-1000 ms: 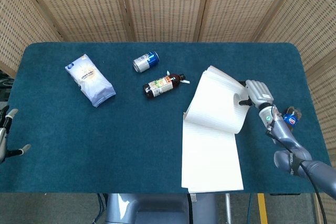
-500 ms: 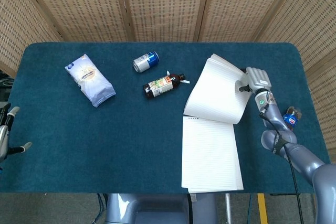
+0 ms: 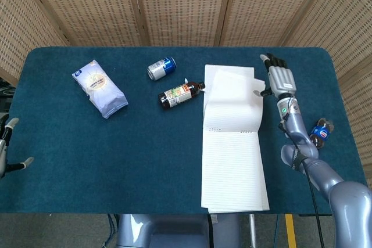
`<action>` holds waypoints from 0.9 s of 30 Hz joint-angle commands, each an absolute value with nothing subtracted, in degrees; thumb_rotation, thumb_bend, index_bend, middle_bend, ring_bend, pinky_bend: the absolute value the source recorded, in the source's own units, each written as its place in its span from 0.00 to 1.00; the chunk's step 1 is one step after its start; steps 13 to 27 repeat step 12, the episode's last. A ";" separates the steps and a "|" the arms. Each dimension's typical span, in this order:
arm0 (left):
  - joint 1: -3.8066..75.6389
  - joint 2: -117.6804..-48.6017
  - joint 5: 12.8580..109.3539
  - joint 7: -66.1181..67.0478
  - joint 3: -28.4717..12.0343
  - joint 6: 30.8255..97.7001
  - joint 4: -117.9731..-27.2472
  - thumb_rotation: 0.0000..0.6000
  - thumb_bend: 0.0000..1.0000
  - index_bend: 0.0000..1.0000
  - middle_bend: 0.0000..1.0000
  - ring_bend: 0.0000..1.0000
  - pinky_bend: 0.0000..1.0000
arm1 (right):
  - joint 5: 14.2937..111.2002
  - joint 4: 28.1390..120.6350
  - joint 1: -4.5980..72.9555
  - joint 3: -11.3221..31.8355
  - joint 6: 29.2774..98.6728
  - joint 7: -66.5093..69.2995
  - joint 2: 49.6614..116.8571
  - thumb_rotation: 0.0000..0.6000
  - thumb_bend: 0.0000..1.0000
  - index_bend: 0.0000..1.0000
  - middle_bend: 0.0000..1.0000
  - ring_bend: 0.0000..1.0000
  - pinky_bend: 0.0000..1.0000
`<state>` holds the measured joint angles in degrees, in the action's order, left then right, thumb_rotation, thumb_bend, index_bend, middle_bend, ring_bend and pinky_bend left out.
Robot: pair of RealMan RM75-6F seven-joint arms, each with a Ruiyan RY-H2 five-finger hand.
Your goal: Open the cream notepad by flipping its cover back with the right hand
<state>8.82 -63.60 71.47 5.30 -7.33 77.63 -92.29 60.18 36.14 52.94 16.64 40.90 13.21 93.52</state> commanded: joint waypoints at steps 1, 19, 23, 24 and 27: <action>8.45 -63.23 72.36 4.58 -7.10 78.31 -92.61 1.00 0.00 0.00 0.00 0.00 0.00 | 65.38 37.91 50.30 17.12 51.37 15.40 92.32 1.00 0.00 0.00 0.00 0.00 0.00; 7.62 -62.12 76.17 2.06 -5.81 79.85 -93.14 1.00 0.00 0.00 0.00 0.00 0.00 | 81.75 72.16 29.33 3.91 80.30 8.30 73.46 1.00 0.00 0.00 0.00 0.00 0.00; 7.62 -62.12 76.17 2.06 -5.81 79.85 -93.14 1.00 0.00 0.00 0.00 0.00 0.00 | 81.75 72.16 29.33 3.91 80.30 8.30 73.46 1.00 0.00 0.00 0.00 0.00 0.00; 7.62 -62.12 76.17 2.06 -5.81 79.85 -93.14 1.00 0.00 0.00 0.00 0.00 0.00 | 81.75 72.16 29.33 3.91 80.30 8.30 73.46 1.00 0.00 0.00 0.00 0.00 0.00; 7.62 -62.12 76.17 2.06 -5.81 79.85 -93.14 1.00 0.00 0.00 0.00 0.00 0.00 | 81.75 72.16 29.33 3.91 80.30 8.30 73.46 1.00 0.00 0.00 0.00 0.00 0.00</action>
